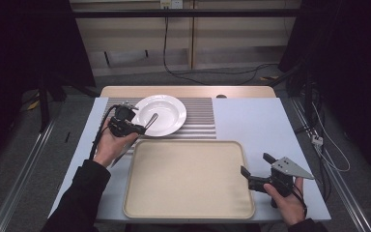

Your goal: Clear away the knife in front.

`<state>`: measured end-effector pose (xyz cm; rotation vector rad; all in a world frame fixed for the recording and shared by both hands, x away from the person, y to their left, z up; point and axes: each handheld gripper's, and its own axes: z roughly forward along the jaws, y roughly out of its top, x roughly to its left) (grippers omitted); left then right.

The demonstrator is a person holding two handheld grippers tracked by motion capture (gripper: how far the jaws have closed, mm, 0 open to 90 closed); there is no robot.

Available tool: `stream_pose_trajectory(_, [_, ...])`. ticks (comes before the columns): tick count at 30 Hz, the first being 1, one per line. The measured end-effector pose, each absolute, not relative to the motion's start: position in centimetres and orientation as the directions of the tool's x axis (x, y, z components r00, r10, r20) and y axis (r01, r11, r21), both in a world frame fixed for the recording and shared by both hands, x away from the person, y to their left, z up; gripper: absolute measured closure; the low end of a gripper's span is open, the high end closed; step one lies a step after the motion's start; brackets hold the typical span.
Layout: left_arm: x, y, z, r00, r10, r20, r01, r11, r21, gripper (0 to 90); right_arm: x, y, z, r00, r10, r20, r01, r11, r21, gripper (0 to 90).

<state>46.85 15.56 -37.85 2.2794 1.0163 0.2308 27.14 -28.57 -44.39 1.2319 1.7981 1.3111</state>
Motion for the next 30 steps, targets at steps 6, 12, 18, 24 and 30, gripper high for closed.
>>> stream_pose_trajectory(6, [46.0, 14.5, -38.2, 0.7, 0.707, -0.099, 0.61, -0.521, 0.598, 79.7, 27.1, -28.5, -44.4, -0.399, 0.915, 0.061, 0.336, 0.084, 0.938, 4.3])
stream_pose_trajectory(12, [45.2, 13.4, -38.3, 0.718, 0.689, -0.096, 0.598, -0.542, 0.59, 79.6, 27.1, -28.5, -44.4, -0.4, 0.915, 0.056, 0.334, 0.088, 0.938, 4.3])
stream_pose_trajectory(18, [44.7, 12.5, -38.6, 0.734, 0.672, -0.096, 0.591, -0.563, 0.578, 79.6, 27.1, -28.6, -44.4, -0.399, 0.915, 0.055, 0.335, 0.09, 0.938, 4.3])
stream_pose_trajectory(24, [44.0, 11.5, -38.7, 0.746, 0.662, -0.077, 0.58, -0.588, 0.564, 79.6, 27.1, -28.5, -44.4, -0.4, 0.915, 0.057, 0.336, 0.089, 0.938, 4.3])
stream_pose_trajectory(30, [42.9, 10.5, -39.0, 0.765, 0.641, -0.065, 0.566, -0.619, 0.545, 79.7, 27.1, -28.5, -44.4, -0.402, 0.914, 0.05, 0.336, 0.096, 0.937, 4.4])
